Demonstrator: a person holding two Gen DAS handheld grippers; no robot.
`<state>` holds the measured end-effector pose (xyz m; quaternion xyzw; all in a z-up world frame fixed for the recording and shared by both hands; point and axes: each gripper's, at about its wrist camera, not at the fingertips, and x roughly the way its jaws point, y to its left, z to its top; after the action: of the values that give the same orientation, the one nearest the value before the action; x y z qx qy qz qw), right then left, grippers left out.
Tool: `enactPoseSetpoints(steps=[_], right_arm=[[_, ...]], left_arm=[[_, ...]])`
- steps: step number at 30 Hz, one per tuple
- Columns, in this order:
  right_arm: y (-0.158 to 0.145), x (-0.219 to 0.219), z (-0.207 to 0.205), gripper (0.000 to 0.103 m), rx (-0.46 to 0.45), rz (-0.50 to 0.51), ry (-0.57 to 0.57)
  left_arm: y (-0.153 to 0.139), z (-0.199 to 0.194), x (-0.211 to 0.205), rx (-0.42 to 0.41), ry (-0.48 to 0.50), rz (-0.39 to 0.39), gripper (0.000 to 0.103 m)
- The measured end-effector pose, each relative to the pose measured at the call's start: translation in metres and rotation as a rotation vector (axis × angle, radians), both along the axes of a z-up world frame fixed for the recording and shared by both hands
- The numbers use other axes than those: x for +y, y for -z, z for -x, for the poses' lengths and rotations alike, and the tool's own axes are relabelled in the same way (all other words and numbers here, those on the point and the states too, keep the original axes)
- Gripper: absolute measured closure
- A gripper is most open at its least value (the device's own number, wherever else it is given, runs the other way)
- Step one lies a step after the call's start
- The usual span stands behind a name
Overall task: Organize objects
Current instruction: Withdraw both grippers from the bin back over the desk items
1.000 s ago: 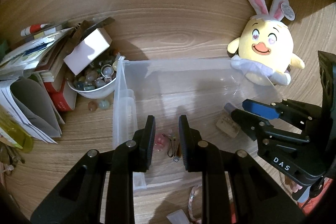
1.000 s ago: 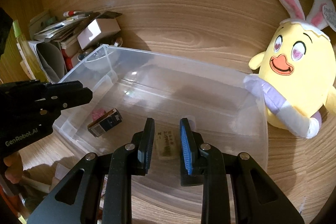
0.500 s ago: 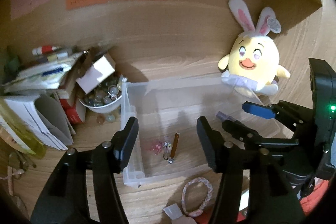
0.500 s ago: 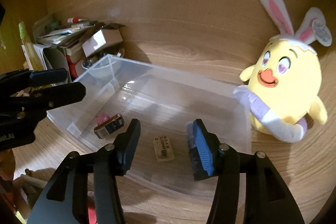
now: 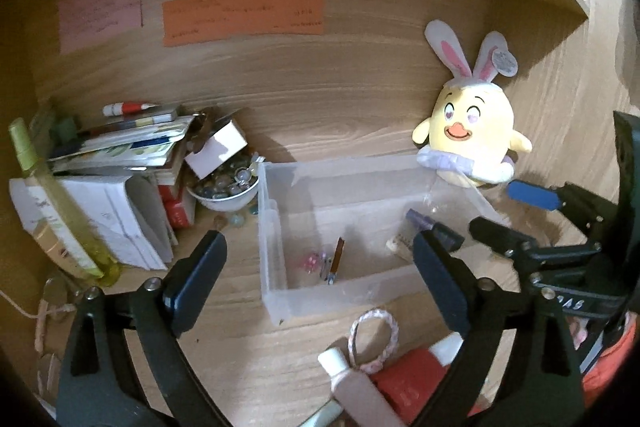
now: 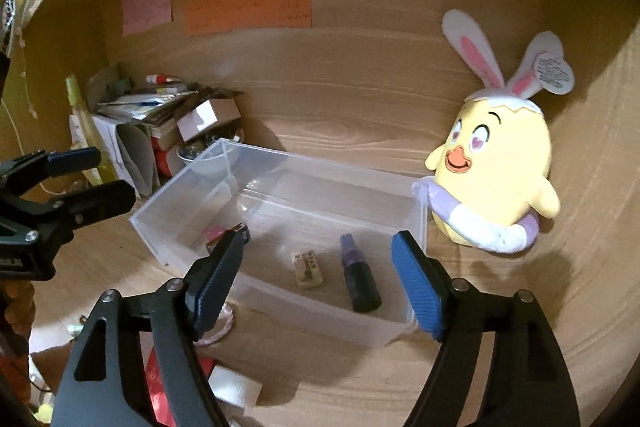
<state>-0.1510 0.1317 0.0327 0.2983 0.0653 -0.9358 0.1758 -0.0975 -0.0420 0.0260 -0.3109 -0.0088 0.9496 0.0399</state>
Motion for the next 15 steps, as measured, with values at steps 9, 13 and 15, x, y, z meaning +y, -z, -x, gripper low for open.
enactPoseSetpoints(steps=[9,13,15], right_arm=[[0.013,0.005,-0.027,0.028,-0.034,0.012,-0.017],[0.023,0.004,-0.036,0.028,-0.059,0.013,-0.022],[0.031,0.003,-0.038,0.028,-0.084,0.017,-0.026]], left_arm=[[0.015,-0.031,-0.008,-0.034,-0.033,0.010,0.007],[0.029,-0.041,-0.015,-0.073,-0.052,-0.002,0.007],[0.036,-0.046,-0.018,-0.093,-0.063,0.001,0.007]])
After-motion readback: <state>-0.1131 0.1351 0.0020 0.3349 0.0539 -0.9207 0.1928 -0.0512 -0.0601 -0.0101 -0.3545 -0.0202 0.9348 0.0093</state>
